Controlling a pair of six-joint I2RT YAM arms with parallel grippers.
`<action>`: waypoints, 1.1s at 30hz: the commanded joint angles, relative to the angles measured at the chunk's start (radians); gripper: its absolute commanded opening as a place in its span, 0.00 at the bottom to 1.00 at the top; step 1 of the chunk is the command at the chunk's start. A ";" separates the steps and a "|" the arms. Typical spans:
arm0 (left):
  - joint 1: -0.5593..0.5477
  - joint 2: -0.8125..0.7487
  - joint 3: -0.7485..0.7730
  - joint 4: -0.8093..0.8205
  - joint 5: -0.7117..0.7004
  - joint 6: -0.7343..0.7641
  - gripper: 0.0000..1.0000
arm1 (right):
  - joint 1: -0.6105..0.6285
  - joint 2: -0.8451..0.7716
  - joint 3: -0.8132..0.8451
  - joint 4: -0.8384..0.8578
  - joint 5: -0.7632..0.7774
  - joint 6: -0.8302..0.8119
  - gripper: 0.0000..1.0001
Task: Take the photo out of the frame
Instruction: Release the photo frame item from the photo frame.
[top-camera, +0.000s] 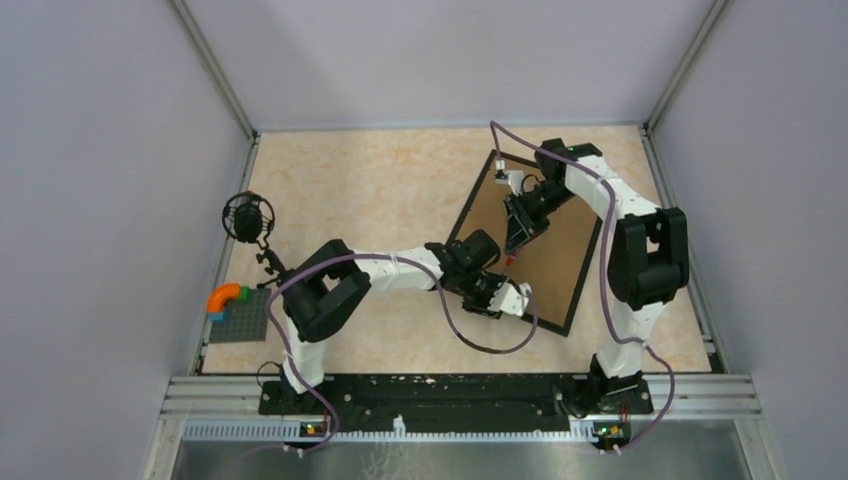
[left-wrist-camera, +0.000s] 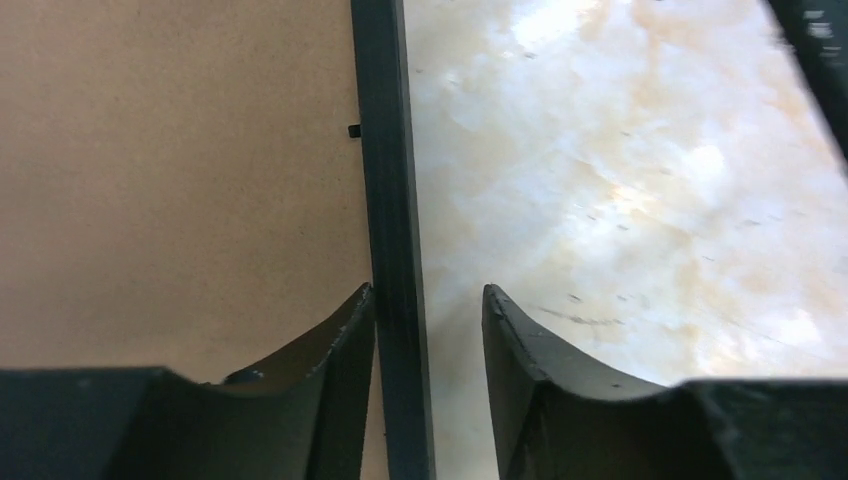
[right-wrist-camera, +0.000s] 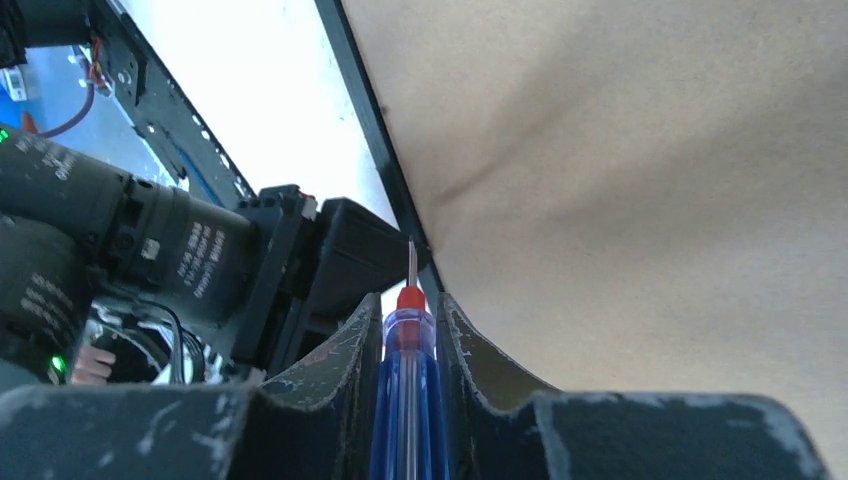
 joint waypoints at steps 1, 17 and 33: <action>0.052 -0.097 0.031 -0.258 0.221 -0.070 0.49 | 0.020 0.021 0.062 -0.002 -0.038 -0.026 0.00; 0.347 -0.125 -0.072 -0.397 0.138 0.430 0.48 | 0.119 0.059 0.056 0.118 -0.048 0.112 0.00; 0.307 -0.128 -0.186 -0.320 0.128 0.485 0.10 | 0.162 0.131 0.040 0.210 -0.094 0.181 0.00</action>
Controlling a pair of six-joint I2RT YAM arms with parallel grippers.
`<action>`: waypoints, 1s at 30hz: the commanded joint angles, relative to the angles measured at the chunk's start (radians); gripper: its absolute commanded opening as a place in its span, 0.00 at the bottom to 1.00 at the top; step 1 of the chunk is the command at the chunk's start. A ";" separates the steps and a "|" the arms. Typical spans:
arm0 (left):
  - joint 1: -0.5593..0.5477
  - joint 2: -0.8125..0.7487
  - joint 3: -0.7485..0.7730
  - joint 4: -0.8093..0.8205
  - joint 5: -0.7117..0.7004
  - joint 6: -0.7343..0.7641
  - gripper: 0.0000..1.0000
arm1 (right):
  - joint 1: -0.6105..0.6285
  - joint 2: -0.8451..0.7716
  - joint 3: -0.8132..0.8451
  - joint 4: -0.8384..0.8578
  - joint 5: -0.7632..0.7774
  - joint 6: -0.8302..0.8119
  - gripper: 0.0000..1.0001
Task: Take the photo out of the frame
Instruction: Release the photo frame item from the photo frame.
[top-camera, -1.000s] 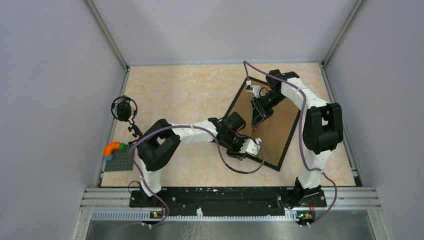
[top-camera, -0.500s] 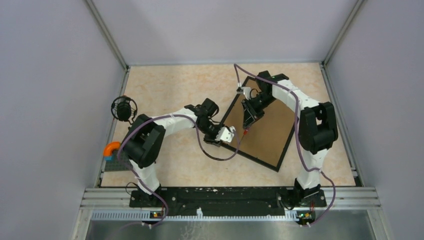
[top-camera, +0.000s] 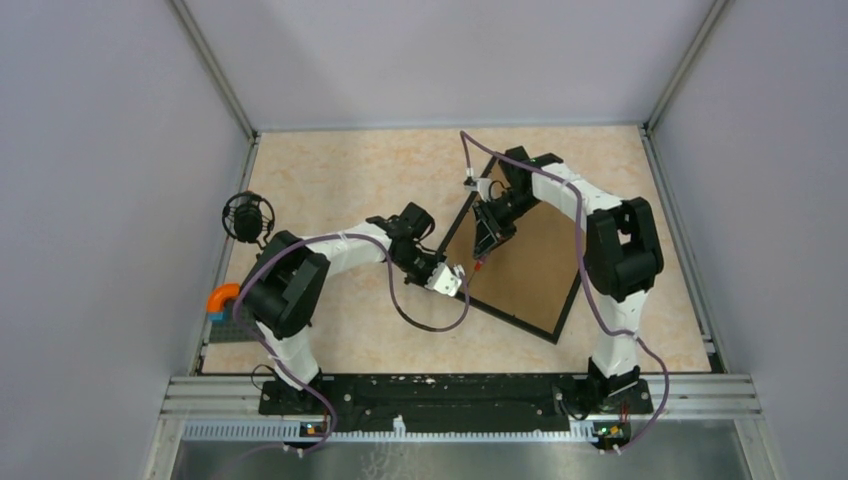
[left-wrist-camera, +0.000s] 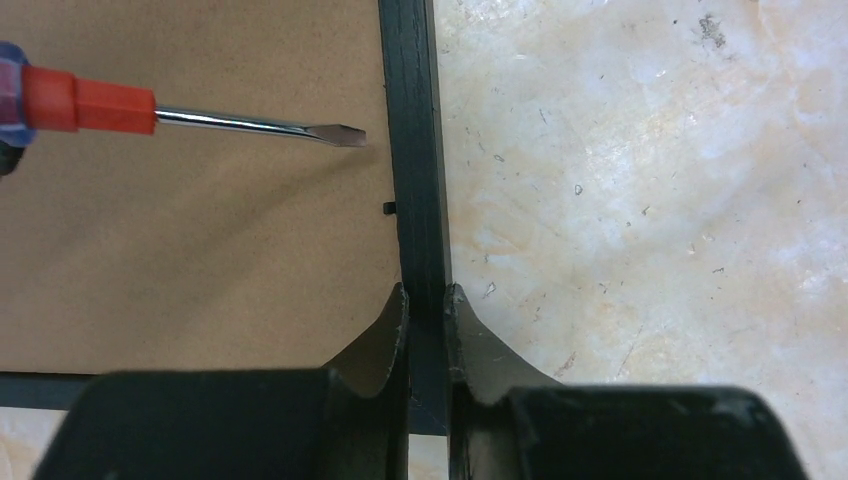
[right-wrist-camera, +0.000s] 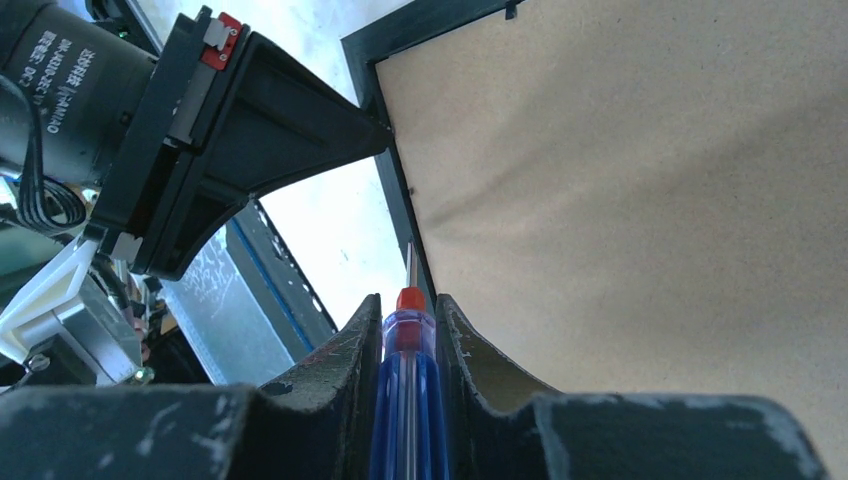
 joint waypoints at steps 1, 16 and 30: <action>-0.040 0.013 -0.054 -0.006 -0.006 0.006 0.09 | 0.017 0.024 0.023 0.036 -0.024 0.009 0.00; -0.055 0.015 -0.063 0.008 -0.005 0.002 0.07 | 0.022 0.098 0.062 0.078 -0.037 0.028 0.00; -0.055 0.023 -0.058 0.009 -0.010 0.008 0.06 | 0.022 0.128 0.088 0.075 -0.028 0.011 0.00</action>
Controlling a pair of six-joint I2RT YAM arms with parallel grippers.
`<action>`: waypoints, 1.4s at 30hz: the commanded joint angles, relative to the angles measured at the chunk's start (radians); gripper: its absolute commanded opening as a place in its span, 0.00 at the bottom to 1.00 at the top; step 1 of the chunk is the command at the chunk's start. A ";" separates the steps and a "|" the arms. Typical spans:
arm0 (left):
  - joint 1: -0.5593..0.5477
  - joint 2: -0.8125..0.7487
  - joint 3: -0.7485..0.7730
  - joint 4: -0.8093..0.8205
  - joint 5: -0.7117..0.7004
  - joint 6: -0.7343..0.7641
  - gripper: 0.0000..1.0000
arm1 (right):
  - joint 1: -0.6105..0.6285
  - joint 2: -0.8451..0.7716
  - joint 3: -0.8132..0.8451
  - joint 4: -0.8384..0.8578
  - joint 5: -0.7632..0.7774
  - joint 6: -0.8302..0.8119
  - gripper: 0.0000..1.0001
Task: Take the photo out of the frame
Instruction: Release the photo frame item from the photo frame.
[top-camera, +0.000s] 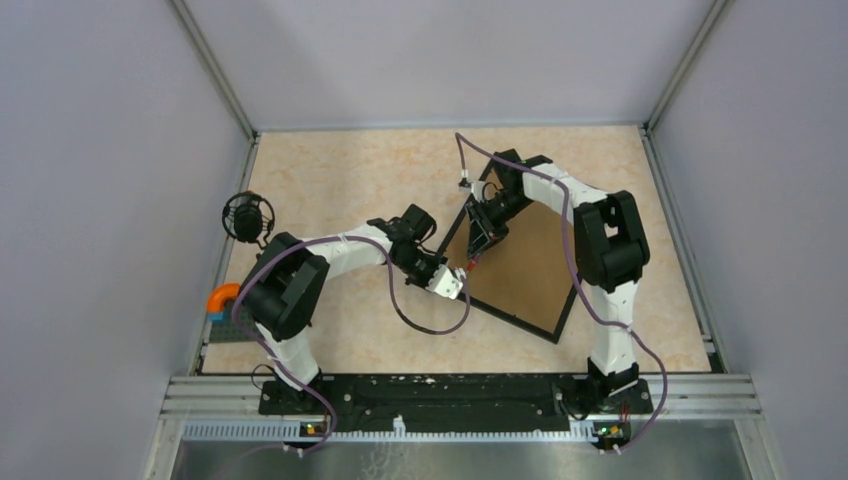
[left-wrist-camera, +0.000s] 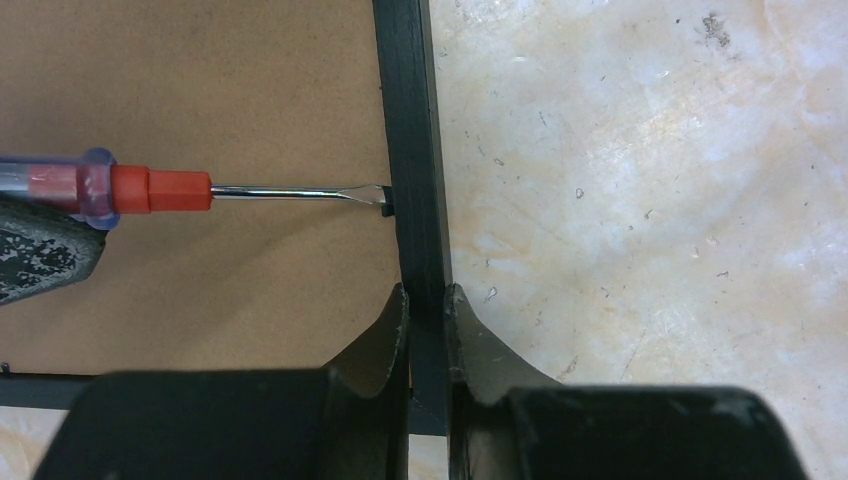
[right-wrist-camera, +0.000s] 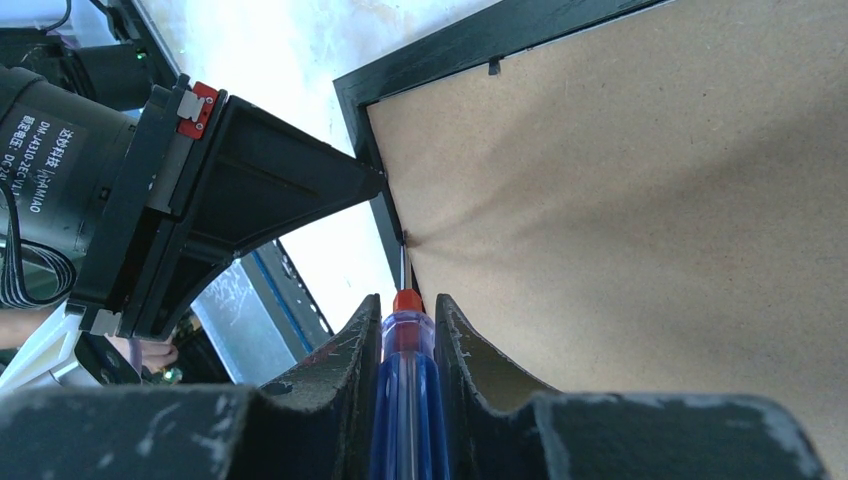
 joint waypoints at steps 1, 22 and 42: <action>-0.037 0.038 -0.038 -0.021 0.018 0.010 0.06 | 0.013 0.022 0.039 0.037 0.015 -0.023 0.00; -0.038 0.075 -0.004 -0.004 -0.009 -0.026 0.03 | 0.127 -0.086 -0.005 0.058 0.005 0.012 0.00; -0.044 0.086 0.007 -0.018 -0.018 -0.016 0.02 | 0.024 -0.016 0.069 0.015 0.030 -0.024 0.00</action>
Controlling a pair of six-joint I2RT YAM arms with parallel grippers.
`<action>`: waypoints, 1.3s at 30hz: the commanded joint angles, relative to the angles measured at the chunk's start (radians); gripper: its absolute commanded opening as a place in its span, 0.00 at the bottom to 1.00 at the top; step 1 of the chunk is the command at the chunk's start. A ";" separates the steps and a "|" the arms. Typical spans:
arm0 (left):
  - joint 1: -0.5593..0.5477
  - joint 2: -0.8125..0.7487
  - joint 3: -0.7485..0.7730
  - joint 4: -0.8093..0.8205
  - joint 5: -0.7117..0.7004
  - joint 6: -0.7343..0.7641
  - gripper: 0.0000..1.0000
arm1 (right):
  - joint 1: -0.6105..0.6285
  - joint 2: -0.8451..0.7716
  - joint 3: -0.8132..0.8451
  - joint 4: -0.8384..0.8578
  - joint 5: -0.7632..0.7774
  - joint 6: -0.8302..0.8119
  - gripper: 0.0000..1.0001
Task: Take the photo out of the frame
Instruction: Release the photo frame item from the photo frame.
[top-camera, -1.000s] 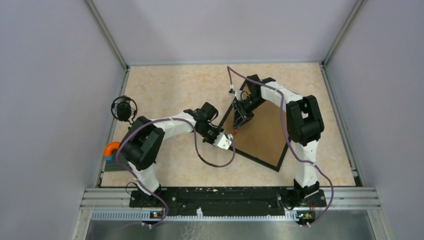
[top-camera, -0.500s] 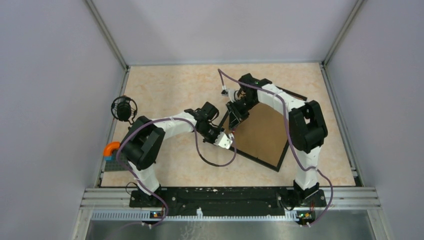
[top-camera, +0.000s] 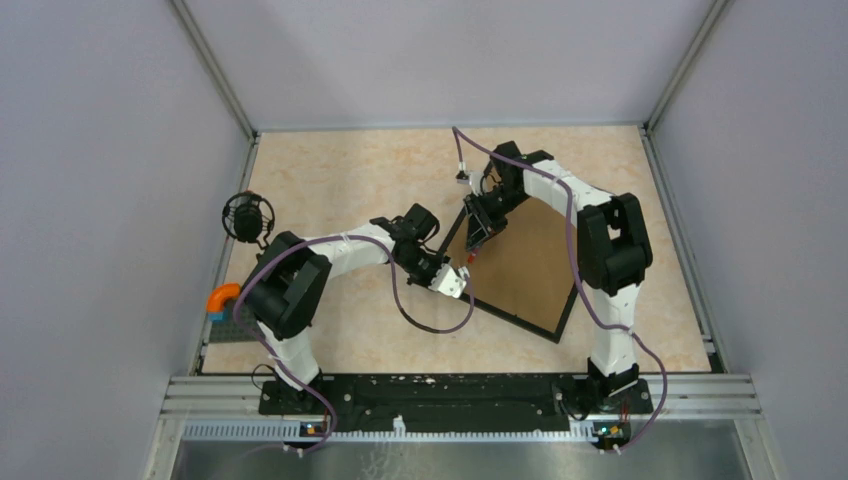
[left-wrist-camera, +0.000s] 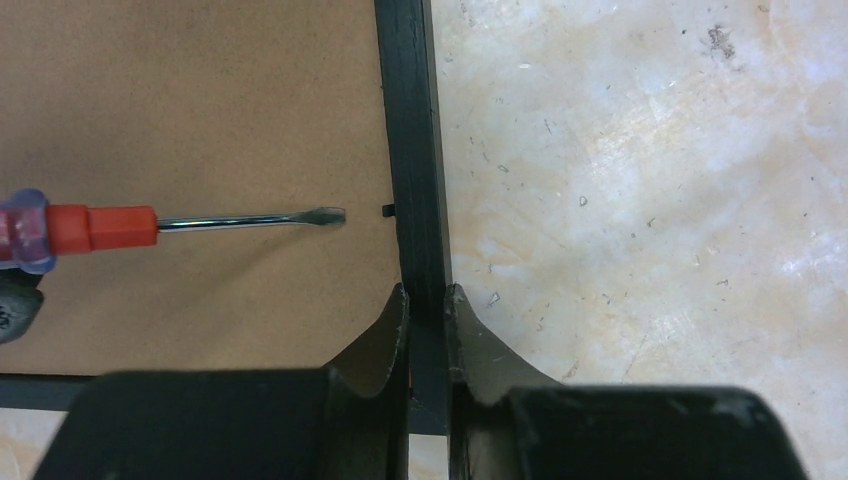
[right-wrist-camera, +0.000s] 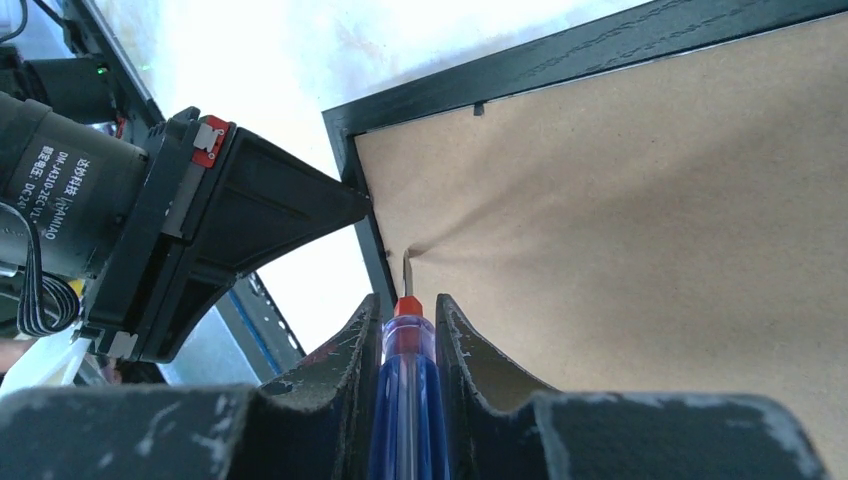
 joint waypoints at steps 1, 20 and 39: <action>-0.036 0.075 -0.014 -0.002 0.000 0.014 0.02 | 0.005 0.028 0.033 -0.018 -0.047 -0.011 0.00; -0.036 0.076 -0.014 -0.008 -0.001 0.022 0.02 | -0.005 0.064 0.053 -0.100 -0.036 -0.081 0.00; -0.039 0.109 0.014 0.048 -0.046 -0.095 0.00 | 0.087 -0.046 -0.094 -0.081 -0.030 0.011 0.00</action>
